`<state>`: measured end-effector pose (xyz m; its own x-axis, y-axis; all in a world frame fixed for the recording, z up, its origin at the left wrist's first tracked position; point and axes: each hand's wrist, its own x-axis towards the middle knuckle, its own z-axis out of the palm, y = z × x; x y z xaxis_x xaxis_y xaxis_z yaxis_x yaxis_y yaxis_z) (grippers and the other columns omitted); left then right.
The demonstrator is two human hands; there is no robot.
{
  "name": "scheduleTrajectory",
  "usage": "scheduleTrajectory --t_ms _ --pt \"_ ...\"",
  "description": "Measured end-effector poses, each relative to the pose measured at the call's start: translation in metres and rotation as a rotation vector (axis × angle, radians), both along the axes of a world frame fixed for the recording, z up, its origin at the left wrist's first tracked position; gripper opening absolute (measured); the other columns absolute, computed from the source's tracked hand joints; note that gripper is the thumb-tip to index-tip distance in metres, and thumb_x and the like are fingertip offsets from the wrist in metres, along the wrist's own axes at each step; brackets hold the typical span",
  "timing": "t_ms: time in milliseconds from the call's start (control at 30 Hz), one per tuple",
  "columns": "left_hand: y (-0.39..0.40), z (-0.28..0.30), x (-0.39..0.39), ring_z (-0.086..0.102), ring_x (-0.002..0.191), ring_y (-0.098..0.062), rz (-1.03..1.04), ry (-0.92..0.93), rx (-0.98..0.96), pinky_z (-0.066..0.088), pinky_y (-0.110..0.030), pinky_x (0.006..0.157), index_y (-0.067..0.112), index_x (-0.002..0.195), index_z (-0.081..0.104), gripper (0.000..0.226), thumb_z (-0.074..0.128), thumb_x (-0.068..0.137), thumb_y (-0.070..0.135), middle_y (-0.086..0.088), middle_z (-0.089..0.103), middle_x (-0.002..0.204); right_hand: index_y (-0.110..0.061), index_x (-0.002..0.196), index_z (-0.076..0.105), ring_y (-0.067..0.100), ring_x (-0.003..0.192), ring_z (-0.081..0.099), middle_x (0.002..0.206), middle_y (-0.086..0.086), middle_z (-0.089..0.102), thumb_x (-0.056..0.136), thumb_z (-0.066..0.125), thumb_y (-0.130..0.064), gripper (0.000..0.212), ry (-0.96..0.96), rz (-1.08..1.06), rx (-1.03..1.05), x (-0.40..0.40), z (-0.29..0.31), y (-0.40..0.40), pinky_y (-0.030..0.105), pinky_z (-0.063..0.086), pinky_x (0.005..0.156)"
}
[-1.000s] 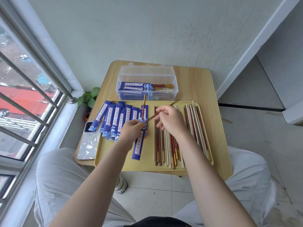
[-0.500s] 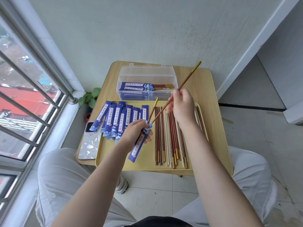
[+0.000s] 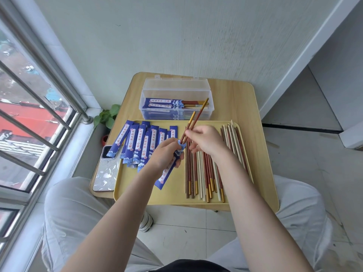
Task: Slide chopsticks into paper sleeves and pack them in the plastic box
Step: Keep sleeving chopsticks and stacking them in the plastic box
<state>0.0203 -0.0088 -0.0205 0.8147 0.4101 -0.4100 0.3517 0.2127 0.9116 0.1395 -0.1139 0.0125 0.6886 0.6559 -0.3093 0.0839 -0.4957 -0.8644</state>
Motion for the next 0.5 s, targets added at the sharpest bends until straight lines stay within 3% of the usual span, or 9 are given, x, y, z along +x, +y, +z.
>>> scheduleTrajectory --t_ms 100,200,267,400,500 --pt "0.001 0.0 0.002 0.047 0.05 -0.02 -0.016 0.054 0.074 0.041 -0.03 0.05 0.008 0.088 0.05 0.011 0.042 0.096 0.009 -0.014 0.057 0.069 -0.011 0.12 0.064 0.022 0.077 0.074 0.096 0.008 0.072 0.098 0.062 -0.034 0.032 0.068 0.038 -0.043 0.0 0.0 -0.002 0.037 0.063 0.07" --pt "0.004 0.0 0.0 0.044 0.048 -0.019 -0.044 0.078 0.1 0.038 -0.029 0.047 0.007 0.089 0.05 0.009 0.042 0.093 0.007 -0.02 0.055 0.072 -0.016 0.148 0.034 0.022 0.072 0.073 0.094 0.002 0.068 0.098 0.062 -0.031 0.058 0.002 -0.235 0.119 0.009 -0.003 0.002 0.04 0.063 0.068" --pt "0.005 0.0 0.0 0.042 0.047 -0.02 -0.062 0.089 0.104 0.036 -0.029 0.047 0.007 0.088 0.05 0.01 0.041 0.092 0.007 -0.02 0.053 0.074 -0.023 0.153 0.026 0.021 0.069 0.072 0.097 0.0 0.066 0.101 0.058 -0.025 0.061 -0.087 -0.337 0.208 0.017 -0.006 0.004 0.039 0.063 0.065" --pt "0.004 0.001 0.003 0.042 0.048 -0.018 -0.071 0.1 0.107 0.035 -0.029 0.047 0.007 0.087 0.052 0.013 0.04 0.093 0.01 -0.017 0.052 0.071 -0.022 0.143 0.049 0.019 0.07 0.072 0.114 0.004 0.066 0.104 0.049 -0.02 0.039 -0.189 -0.29 0.184 0.026 -0.011 0.007 0.038 0.063 0.067" --pt "0.005 0.003 0.011 0.041 0.048 -0.018 -0.033 0.111 0.142 0.033 -0.028 0.048 0.009 0.084 0.05 0.014 0.04 0.094 0.011 -0.009 0.051 0.064 -0.017 0.13 0.062 0.017 0.068 0.073 0.106 0.0 0.069 0.105 0.048 -0.017 0.029 -0.2 -0.263 0.207 0.024 -0.013 0.01 0.035 0.062 0.064"
